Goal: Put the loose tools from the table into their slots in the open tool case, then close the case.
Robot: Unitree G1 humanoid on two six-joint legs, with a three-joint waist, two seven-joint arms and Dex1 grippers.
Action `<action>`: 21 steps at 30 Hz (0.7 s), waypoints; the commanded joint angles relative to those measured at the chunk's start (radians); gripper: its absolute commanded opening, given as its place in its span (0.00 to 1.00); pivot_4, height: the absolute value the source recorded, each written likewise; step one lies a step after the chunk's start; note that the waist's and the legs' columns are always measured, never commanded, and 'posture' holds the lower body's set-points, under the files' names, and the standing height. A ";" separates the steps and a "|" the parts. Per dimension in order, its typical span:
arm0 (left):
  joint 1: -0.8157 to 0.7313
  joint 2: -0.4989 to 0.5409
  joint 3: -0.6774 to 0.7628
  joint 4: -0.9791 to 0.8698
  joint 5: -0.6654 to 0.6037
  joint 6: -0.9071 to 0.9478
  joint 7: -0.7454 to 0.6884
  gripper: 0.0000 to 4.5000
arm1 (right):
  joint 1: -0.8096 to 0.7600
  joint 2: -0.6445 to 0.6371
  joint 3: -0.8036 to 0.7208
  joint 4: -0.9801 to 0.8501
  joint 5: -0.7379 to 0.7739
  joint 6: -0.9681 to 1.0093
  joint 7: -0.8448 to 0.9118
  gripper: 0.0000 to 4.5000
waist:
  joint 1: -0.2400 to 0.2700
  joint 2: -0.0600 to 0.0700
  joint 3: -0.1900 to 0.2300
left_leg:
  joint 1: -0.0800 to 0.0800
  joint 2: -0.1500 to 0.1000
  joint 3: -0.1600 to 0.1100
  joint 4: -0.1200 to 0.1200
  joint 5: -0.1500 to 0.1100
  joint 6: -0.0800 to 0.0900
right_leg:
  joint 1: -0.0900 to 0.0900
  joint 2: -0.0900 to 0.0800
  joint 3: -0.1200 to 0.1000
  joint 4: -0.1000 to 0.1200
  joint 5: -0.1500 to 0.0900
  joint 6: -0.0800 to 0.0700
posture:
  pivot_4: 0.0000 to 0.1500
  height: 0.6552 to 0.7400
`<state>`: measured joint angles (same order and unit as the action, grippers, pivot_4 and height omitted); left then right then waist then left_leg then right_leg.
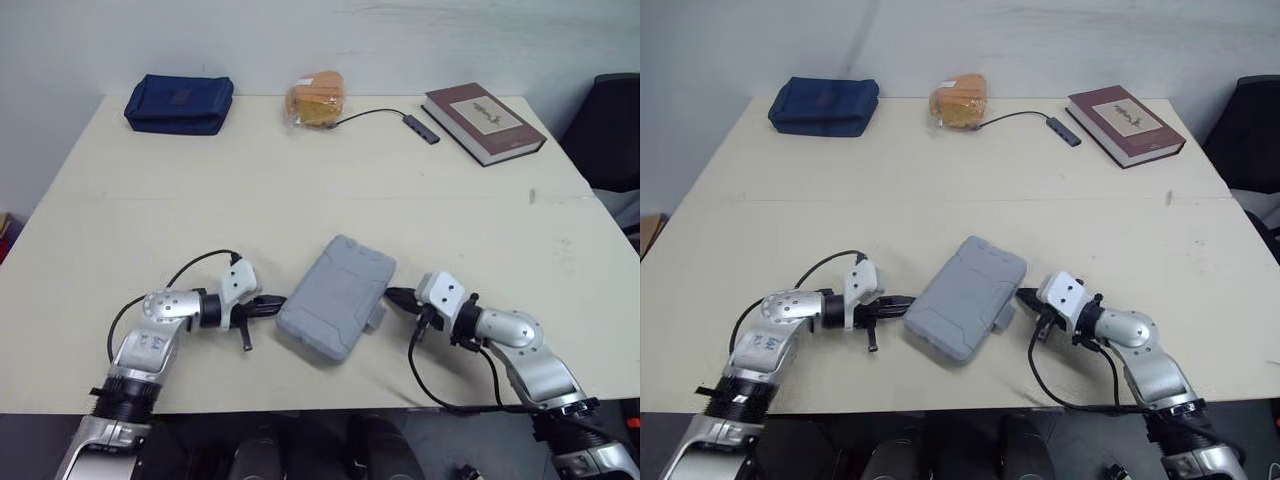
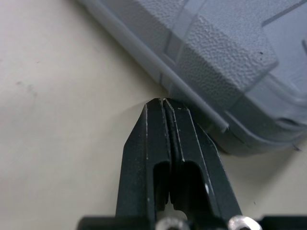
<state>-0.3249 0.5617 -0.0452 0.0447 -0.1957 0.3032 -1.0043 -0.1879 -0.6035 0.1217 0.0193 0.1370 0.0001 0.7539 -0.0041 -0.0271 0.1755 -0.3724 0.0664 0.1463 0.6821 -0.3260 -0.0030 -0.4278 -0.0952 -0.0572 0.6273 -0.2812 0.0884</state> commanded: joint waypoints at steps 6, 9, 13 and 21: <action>-0.164 0.031 0.025 -0.172 -0.205 0.129 -0.112 0.00 | 0.190 -0.056 -0.137 -0.225 0.097 0.052 0.020 0.00 | 0.008 0.000 0.000 | 0.000 0.000 0.000 -0.001 0.000 0.001 | 0.001 -0.002 -0.001 -0.001 0.000 0.000 | 1.00 1.00; -0.236 -0.030 -0.075 -0.163 -0.162 0.130 -0.109 0.00 | 0.230 -0.053 -0.135 -0.311 0.124 0.087 0.024 0.00 | 0.013 0.000 0.000 | -0.001 -0.001 0.000 0.000 -0.001 0.002 | 0.001 -0.003 0.000 -0.001 0.000 0.001 | 1.00 1.00; -0.343 -0.137 -0.232 -0.054 -0.054 0.083 -0.094 0.00 | 0.244 -0.054 -0.095 -0.385 0.100 0.131 0.014 0.00 | 0.004 0.001 0.000 | 0.000 -0.005 0.002 0.000 -0.001 0.002 | 0.002 0.000 0.002 -0.003 0.001 0.003 | 1.00 1.00; -0.360 -0.116 -0.486 0.138 0.185 0.040 -0.122 0.00 | 0.196 -0.020 -0.012 -0.412 0.052 0.176 -0.003 0.00 | -0.003 0.000 0.000 | 0.001 -0.002 0.002 -0.001 0.000 0.000 | 0.000 0.006 0.005 -0.002 0.000 0.001 | 1.00 1.00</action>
<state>-0.7184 0.4088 -0.4210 0.1170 -0.1230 0.3302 -1.1043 0.0291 -0.6362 0.0766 -0.3532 0.2093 0.1638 0.7570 -0.0071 -0.0276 0.1751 -0.3713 0.0655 0.1475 0.6818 -0.3260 -0.0035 -0.4273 -0.0886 -0.0530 0.6250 -0.2809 0.0888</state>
